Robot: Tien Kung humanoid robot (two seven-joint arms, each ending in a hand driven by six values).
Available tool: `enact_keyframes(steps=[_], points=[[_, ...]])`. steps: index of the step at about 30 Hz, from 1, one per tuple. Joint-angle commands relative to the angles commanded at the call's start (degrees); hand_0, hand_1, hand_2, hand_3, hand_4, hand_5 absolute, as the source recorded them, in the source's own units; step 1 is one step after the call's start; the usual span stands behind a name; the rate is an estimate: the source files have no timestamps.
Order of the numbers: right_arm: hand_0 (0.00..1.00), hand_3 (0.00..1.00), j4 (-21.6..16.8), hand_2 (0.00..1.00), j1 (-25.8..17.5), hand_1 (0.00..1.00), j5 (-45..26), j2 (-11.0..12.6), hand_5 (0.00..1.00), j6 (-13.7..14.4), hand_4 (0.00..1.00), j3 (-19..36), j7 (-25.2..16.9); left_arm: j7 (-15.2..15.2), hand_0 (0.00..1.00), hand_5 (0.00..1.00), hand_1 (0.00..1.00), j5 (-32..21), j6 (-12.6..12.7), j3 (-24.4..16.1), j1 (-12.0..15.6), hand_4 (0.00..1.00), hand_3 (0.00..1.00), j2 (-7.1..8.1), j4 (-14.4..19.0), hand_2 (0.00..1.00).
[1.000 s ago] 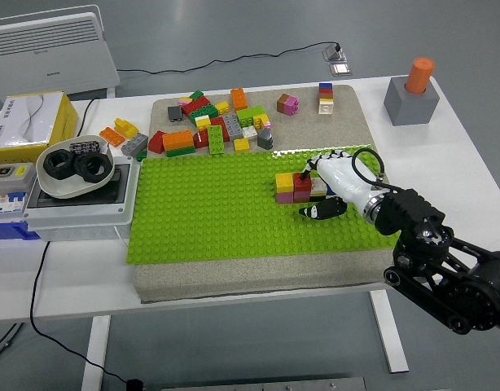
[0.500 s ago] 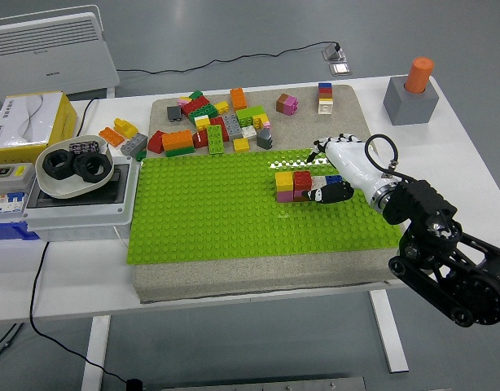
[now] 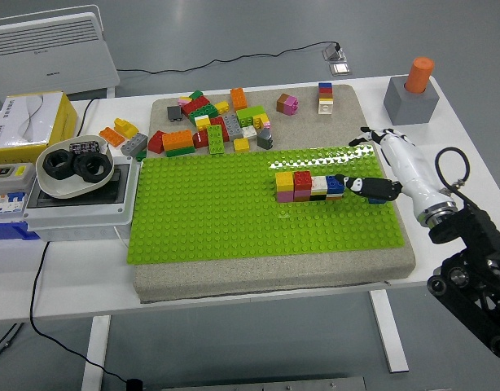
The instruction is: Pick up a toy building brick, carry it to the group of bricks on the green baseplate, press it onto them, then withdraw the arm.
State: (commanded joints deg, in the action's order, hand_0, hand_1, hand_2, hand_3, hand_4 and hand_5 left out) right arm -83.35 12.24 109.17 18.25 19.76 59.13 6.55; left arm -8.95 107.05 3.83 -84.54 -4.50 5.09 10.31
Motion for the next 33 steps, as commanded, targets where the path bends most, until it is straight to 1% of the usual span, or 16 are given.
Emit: enact_keyframes(steps=[1, 2, 4, 7, 8, 13, 14, 16, 19, 20, 25, 26, 28, 31, 32, 33], points=[[0.876, 0.685, -0.11, 0.827, -0.93, 0.803, -0.13, 0.19, 0.31, 0.55, 0.856, 0.82, -0.3, -0.01, 0.717, 0.595, 0.596, 0.11, -0.06, 0.02, -0.03, 0.653, 0.609, 0.01, 0.0, 0.506], [0.821, 0.711, -0.18, 0.746, -1.66, 0.69, -0.22, 0.35, 0.252, 1.0, 0.834, 1.6, -0.53, -0.02, 0.718, 0.593, 0.599, 0.24, -0.13, 0.05, -0.07, 0.65, 0.611, 0.02, 0.0, 0.533], [0.821, 0.711, -0.53, 0.746, -3.06, 0.69, -0.19, 0.8, 0.252, 1.9, 0.834, 3.69, -0.93, -0.04, 0.718, 0.593, 0.599, 0.67, -0.39, 0.2, -0.23, 0.65, 0.611, 0.08, 0.0, 0.533], [0.821, 0.711, -1.11, 0.746, -4.24, 0.69, 0.25, 1.62, 0.252, 2.33, 0.834, 5.86, -1.06, -0.05, 0.718, 0.593, 0.599, 0.93, -0.65, 0.46, -0.41, 0.65, 0.611, 0.2, 0.0, 0.533], [0.79, 0.719, -1.29, 0.642, -4.63, 0.622, 0.51, 2.03, 0.236, 2.35, 0.851, 6.55, -1.03, -0.05, 0.719, 0.597, 0.603, 0.91, -0.69, 0.53, -0.45, 0.647, 0.613, 0.25, 0.0, 0.573], [0.79, 0.719, -1.74, 0.642, -6.22, 0.622, 1.33, 4.64, 0.236, 2.06, 0.851, 9.26, -0.76, 0.18, 0.719, 0.597, 0.603, -0.38, -0.55, 1.1, -0.42, 0.647, 0.613, 0.46, 0.0, 0.573], [0.778, 0.697, -1.82, 0.535, -6.45, 0.542, 1.47, 5.11, 0.256, 2.0, 0.868, 9.75, -0.71, 0.23, 0.72, 0.589, 0.606, -0.74, -0.49, 1.21, -0.38, 0.645, 0.611, 0.49, 0.0, 0.565], [0.778, 0.697, -1.93, 0.535, -6.77, 0.542, 1.63, 5.57, 0.256, 1.99, 0.868, 10.62, -0.72, 0.3, 0.72, 0.589, 0.606, -1.12, -0.47, 1.37, -0.36, 0.645, 0.611, 0.53, 0.0, 0.565], [0.778, 0.697, -1.93, 0.535, -7.22, 0.542, 1.69, 5.6, 0.256, 2.0, 0.868, 11.7, -0.92, 0.15, 0.72, 0.589, 0.606, -1.19, -0.78, 1.54, -0.4, 0.645, 0.611, 0.58, 0.0, 0.565], [0.768, 0.671, -1.92, 0.434, -7.35, 0.462, 1.7, 5.55, 0.245, 2.0, 0.865, 11.9, -0.96, 0.08, 0.72, 0.577, 0.606, -1.12, -0.91, 1.54, -0.42, 0.637, 0.61, 0.58, 0.0, 0.562], [0.768, 0.671, -1.71, 0.434, -7.81, 0.462, 1.91, 5.74, 0.245, 1.8, 0.865, 12.23, -0.96, -0.4, 0.72, 0.577, 0.606, -0.73, -1.39, 1.17, -0.17, 0.637, 0.61, 0.48, 0.0, 0.562], [0.768, 0.661, -1.72, 0.424, -7.71, 0.456, 2.21, 5.9, 0.222, 1.69, 0.851, 12.15, -0.88, -0.48, 0.721, 0.572, 0.606, -0.87, -1.4, 1.13, -0.06, 0.631, 0.61, 0.5, 0.0, 0.555], [0.768, 0.661, -1.8, 0.424, -7.38, 0.456, 3.17, 6.26, 0.222, 1.36, 0.851, 11.9, -0.62, -0.63, 0.721, 0.572, 0.606, -1.06, -1.41, 1.03, 0.12, 0.631, 0.61, 0.54, 0.0, 0.555], [0.768, 0.661, -2.03, 0.424, -6.23, 0.456, 6.08, 6.96, 0.222, -0.12, 0.851, 10.95, 0.31, -0.91, 0.721, 0.572, 0.606, -1.01, -1.49, 0.75, 0.33, 0.631, 0.61, 0.59, 0.0, 0.555], [0.782, 0.656, -2.08, 0.627, -5.86, 0.586, 7.0, 7.14, 0.206, -0.67, 0.842, 10.61, 0.62, -1.0, 0.721, 0.57, 0.606, -0.93, -1.54, 0.68, 0.36, 0.63, 0.609, 0.6, 0.0, 0.547], [0.782, 0.656, -2.15, 0.627, -5.31, 0.586, 8.29, 7.38, 0.206, -1.57, 0.842, 10.09, 1.15, -1.13, 0.721, 0.57, 0.606, -0.8, -1.64, 0.62, 0.38, 0.63, 0.609, 0.59, 0.0, 0.547]])
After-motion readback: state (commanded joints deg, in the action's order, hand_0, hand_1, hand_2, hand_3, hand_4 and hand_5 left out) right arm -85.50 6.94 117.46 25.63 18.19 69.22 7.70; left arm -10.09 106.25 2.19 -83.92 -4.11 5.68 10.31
